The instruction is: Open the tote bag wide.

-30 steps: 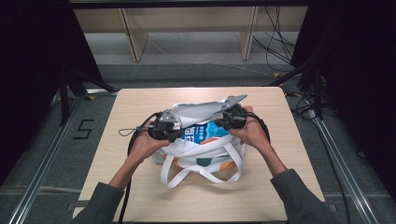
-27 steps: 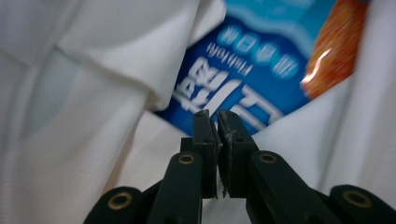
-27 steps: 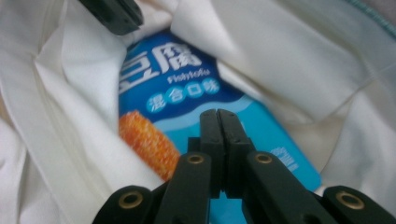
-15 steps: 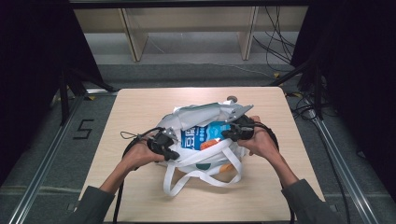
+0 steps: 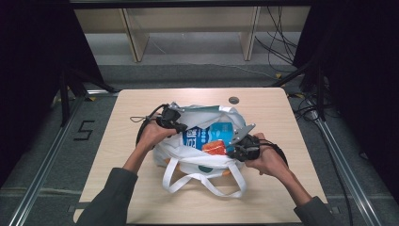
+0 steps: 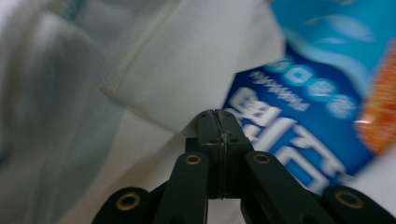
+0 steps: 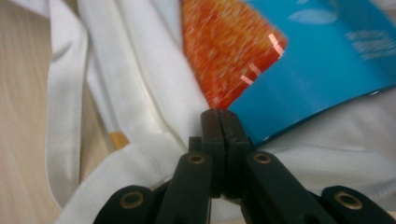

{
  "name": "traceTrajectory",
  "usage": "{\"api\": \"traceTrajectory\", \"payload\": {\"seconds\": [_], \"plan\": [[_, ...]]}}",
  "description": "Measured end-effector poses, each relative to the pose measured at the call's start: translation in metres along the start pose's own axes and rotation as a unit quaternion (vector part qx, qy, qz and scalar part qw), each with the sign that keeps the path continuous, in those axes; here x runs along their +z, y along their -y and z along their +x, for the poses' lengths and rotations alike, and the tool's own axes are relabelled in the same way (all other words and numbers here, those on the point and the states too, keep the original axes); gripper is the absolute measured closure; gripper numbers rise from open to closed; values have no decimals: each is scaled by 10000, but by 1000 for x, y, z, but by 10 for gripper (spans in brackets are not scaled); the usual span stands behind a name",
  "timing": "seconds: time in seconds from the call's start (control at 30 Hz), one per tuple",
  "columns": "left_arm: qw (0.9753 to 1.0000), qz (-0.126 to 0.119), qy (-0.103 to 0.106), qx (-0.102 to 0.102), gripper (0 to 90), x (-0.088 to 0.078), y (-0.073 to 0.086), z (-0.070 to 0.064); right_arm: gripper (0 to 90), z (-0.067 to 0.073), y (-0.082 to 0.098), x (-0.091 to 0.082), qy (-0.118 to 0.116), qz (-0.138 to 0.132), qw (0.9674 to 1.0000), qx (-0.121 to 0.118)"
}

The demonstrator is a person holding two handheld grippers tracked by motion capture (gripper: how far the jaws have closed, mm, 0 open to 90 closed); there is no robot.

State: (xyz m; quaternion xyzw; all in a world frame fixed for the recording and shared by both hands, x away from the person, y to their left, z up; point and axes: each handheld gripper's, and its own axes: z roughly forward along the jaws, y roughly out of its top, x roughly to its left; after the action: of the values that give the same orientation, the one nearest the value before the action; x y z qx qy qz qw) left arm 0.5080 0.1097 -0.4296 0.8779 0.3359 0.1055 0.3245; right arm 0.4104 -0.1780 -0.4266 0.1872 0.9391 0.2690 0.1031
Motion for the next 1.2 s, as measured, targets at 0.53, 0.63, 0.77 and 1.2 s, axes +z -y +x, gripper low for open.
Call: {"api": "traceTrajectory", "payload": {"seconds": [0.53, 0.63, 0.77, 1.2], "plan": [[9991, 99, -200, 350, 835, -19, 6, -12, 900, -14, -13, -31, 468, -1057, 9931, 202], [9982, 168, -25, 581, 849, -28, 26, -21, 900, -43, -28, -32, 878, -1214, 9880, 385], [9955, 536, 179, 757, 883, -29, 50, -26, 900, -75, -30, -9, 1292, -833, 9854, 731], [9895, -1347, -470, 212, 813, -59, 22, -8, 900, -110, -18, 8, 1277, -771, 9809, 1250]]}}
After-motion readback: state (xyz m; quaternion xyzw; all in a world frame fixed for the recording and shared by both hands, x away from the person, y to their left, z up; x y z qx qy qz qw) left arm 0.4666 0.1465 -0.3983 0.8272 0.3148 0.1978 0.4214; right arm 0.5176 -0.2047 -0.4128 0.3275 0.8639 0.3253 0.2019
